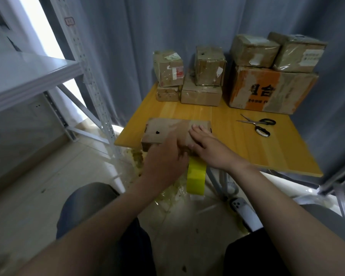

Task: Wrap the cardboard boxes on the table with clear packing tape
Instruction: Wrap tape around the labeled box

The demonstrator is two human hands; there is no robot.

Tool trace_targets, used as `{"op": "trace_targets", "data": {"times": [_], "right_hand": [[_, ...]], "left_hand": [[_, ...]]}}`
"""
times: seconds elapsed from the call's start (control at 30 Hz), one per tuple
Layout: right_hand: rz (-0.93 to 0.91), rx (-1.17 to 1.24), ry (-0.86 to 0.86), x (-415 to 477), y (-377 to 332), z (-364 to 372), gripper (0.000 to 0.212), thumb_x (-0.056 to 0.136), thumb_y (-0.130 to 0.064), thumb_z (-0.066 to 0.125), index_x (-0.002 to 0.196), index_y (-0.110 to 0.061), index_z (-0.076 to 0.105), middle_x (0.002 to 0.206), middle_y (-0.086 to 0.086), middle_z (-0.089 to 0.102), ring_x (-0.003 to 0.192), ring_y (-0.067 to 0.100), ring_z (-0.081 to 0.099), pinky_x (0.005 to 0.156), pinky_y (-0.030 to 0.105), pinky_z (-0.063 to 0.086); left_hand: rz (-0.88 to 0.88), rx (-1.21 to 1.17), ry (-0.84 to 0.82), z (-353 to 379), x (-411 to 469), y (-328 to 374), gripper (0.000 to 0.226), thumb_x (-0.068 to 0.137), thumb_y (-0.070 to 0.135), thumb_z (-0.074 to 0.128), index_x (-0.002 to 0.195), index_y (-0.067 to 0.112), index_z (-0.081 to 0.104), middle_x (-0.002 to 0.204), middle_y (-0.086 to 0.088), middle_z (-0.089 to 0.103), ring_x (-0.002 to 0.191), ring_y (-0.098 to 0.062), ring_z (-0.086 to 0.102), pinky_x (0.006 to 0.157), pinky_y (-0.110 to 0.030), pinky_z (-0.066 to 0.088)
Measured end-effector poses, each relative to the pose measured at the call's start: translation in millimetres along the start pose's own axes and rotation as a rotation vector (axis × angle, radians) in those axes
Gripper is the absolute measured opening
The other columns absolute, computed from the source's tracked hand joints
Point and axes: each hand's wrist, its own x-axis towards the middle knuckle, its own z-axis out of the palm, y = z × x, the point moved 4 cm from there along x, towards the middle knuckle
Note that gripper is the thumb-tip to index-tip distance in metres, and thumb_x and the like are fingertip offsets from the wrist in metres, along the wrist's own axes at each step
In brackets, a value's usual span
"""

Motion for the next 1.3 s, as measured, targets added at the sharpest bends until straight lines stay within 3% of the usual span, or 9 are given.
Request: {"op": "trace_targets", "data": {"times": [0.1,0.27,0.37,0.67,0.77,0.87,0.97,1.17,1.3], "right_hand": [[0.005,0.026,0.003,1.0,2.3,0.1,0.062,0.110,-0.033,0.045,0.165,-0.017,0.020,0.173,-0.002,0.006,0.159,0.014,-0.003,0.122,0.023,0.001],[0.013,0.038,0.007,1.8,2.7,0.4,0.062,0.110,-0.031,0.046,0.164,-0.015,0.021,0.173,-0.002,0.007,0.159,0.014,-0.003,0.119,0.020,-0.001],[0.008,0.041,0.018,2.4,3.9,2.5,0.062,0.110,-0.032,0.046,0.164,-0.016,0.022,0.173,-0.002,0.007,0.159,0.013,-0.003,0.119,0.020,-0.001],[0.000,0.016,0.043,2.5,4.9,5.0,0.061,0.110,-0.035,0.045,0.164,-0.017,0.023,0.173,-0.004,0.010,0.159,0.013,-0.001,0.124,0.028,0.002],[0.011,0.304,0.088,-2.4,2.6,-3.8,0.052,0.108,-0.028,0.053,0.158,-0.020,0.041,0.165,-0.004,0.035,0.153,0.012,0.027,0.120,0.025,0.023],[0.090,0.545,0.537,-23.0,22.0,-33.8,0.033,0.107,-0.015,0.049,0.135,-0.024,0.065,0.124,-0.016,0.062,0.111,-0.011,0.055,0.093,0.014,0.047],[0.235,0.133,0.865,-38.7,68.0,-61.6,0.033,0.104,-0.009,0.047,0.125,-0.023,0.069,0.124,-0.007,0.063,0.125,0.014,0.046,0.107,0.031,0.041],[0.574,-0.092,0.616,-22.1,153.4,-95.7,0.037,0.105,-0.020,0.048,0.141,-0.013,0.051,0.155,0.007,0.040,0.136,0.041,0.031,0.114,0.052,0.031],[0.754,-0.034,0.374,-13.8,170.2,-86.3,0.033,0.108,-0.032,0.042,0.134,-0.015,0.053,0.150,0.009,0.043,0.138,0.043,0.027,0.113,0.054,0.025]], "left_hand": [[-0.491,-0.377,-0.373,36.2,-22.2,-8.8,0.033,0.096,0.045,0.065,0.108,0.020,0.048,0.097,0.000,0.063,0.086,-0.020,0.067,0.083,-0.044,0.058],[-0.776,-0.830,-0.350,64.5,-24.4,-1.9,0.037,0.096,0.038,0.070,0.121,0.018,0.052,0.115,-0.005,0.060,0.094,-0.015,0.063,0.084,-0.045,0.061],[-0.795,-0.873,-0.357,70.8,-29.9,6.2,0.039,0.093,0.041,0.072,0.121,0.025,0.050,0.125,-0.007,0.061,0.100,-0.020,0.067,0.069,-0.035,0.059],[-0.729,-0.819,-0.539,62.5,-32.9,14.2,0.017,0.100,0.035,0.060,0.099,0.023,0.072,0.101,-0.015,0.079,0.096,-0.030,0.077,0.074,-0.035,0.060],[-0.736,-0.861,-0.535,59.8,-33.6,17.2,0.016,0.101,0.030,0.061,0.095,0.020,0.072,0.094,-0.013,0.080,0.082,-0.022,0.076,0.058,-0.021,0.053],[-0.767,-0.854,-0.551,58.3,-31.7,18.6,0.012,0.098,0.034,0.065,0.101,0.024,0.072,0.094,-0.009,0.080,0.092,-0.024,0.076,0.068,-0.027,0.053],[-0.785,-0.821,-0.546,60.4,-28.9,16.1,0.014,0.095,0.038,0.067,0.103,0.029,0.075,0.108,-0.010,0.078,0.105,-0.032,0.073,0.076,-0.035,0.053],[-0.791,-0.865,-0.573,61.7,-27.3,18.7,0.018,0.099,0.032,0.065,0.113,0.023,0.071,0.097,-0.010,0.080,0.101,-0.031,0.075,0.078,-0.034,0.053],[-0.783,-0.886,-0.586,58.7,-26.5,21.4,0.014,0.100,0.030,0.064,0.111,0.022,0.070,0.093,-0.009,0.080,0.085,-0.023,0.073,0.078,-0.033,0.051]]}}
